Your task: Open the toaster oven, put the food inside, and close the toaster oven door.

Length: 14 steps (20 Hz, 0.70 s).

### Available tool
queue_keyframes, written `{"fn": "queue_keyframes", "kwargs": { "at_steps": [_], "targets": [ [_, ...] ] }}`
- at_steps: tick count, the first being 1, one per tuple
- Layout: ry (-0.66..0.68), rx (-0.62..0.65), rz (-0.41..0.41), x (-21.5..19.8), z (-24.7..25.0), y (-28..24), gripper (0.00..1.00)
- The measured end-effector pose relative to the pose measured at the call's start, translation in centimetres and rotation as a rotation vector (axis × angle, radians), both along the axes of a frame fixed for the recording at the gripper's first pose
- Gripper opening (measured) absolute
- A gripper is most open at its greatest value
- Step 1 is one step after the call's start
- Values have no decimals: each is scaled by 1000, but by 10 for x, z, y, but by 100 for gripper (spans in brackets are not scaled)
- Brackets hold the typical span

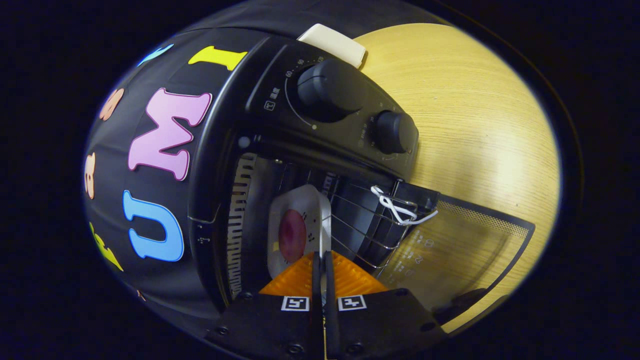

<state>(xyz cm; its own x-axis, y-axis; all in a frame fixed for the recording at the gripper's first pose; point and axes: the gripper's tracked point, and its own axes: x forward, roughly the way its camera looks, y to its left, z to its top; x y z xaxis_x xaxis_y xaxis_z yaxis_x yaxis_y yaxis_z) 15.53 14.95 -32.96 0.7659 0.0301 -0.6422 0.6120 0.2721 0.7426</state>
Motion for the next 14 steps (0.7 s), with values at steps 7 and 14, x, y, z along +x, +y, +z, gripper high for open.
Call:
{"fn": "queue_keyframes", "kwargs": {
  "at_steps": [7,14],
  "targets": [
    [-40,56,102,-10,15,26,42],
    [-26,-9,253,-48,29,45,99]
  ]
}}
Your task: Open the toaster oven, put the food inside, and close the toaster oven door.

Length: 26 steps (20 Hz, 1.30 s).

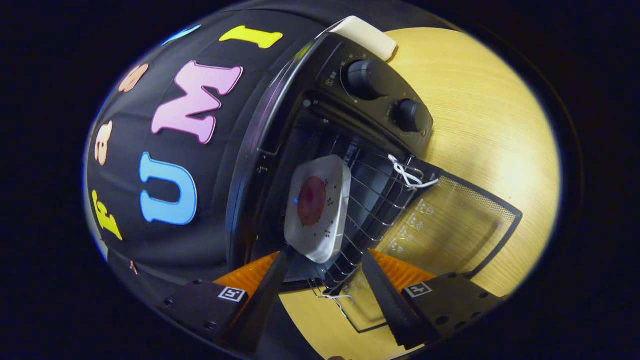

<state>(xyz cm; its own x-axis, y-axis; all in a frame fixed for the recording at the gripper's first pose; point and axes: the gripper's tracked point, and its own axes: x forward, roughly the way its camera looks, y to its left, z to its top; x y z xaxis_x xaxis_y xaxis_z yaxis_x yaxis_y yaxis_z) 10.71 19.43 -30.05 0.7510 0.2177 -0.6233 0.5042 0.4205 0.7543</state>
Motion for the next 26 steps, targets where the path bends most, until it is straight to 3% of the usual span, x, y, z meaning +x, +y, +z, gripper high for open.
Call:
{"fn": "queue_keyframes", "kwargs": {
  "at_steps": [4,9,15,18,20,26],
  "targets": [
    [-11,-94,137,-32,8,4,99],
    [-150,-319,466,-82,26,28,98],
    [-252,-587,721,-119,26,31,99],
    [-256,-755,778,-132,14,12,99],
    [-173,-865,780,-143,-3,-14,99],
    [-11,-893,814,-176,-44,-35,99]
  ]
}}
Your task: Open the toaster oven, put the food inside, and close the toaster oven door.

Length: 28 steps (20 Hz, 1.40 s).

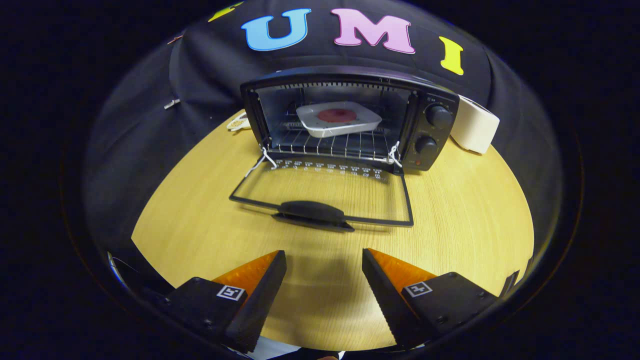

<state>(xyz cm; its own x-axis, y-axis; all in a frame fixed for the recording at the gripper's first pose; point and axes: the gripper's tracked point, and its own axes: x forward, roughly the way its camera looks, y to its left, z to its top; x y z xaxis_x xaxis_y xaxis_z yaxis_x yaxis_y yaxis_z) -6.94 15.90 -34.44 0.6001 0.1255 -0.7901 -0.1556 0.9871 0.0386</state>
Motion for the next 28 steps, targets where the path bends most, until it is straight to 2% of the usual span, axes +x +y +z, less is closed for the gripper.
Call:
{"fn": "queue_keyframes", "kwargs": {
  "at_steps": [5,13,18,21,28],
  "targets": [
    [6,-31,-72,18,-22,-6,99],
    [-7,-25,-111,51,-42,8,99],
    [-74,-78,-22,56,-34,10,99],
    [-115,-66,13,54,-17,11,98],
    [-232,41,24,64,42,12,98]
  ]
}}
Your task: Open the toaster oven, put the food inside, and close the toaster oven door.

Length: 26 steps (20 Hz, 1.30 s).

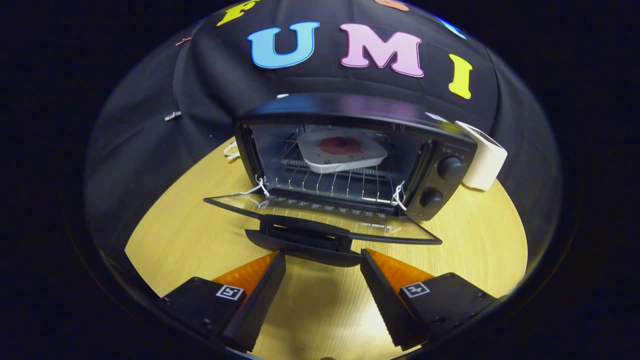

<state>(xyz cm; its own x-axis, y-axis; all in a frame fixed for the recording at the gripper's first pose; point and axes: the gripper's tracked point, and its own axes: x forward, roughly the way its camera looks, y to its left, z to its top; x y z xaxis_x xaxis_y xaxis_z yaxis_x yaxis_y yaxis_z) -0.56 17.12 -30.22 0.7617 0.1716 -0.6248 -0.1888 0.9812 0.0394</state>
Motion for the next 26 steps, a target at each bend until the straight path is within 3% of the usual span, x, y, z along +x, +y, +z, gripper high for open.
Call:
{"fn": "queue_keyframes", "kwargs": {
  "at_steps": [6,9,15,22,26],
  "targets": [
    [-131,45,-75,37,57,-10,100],
    [-244,18,-61,51,91,-25,99],
    [-350,30,-84,16,135,-80,99],
    [-406,21,-226,-19,171,-164,99],
    [-455,-10,-264,-27,195,-195,99]
  ]
}}
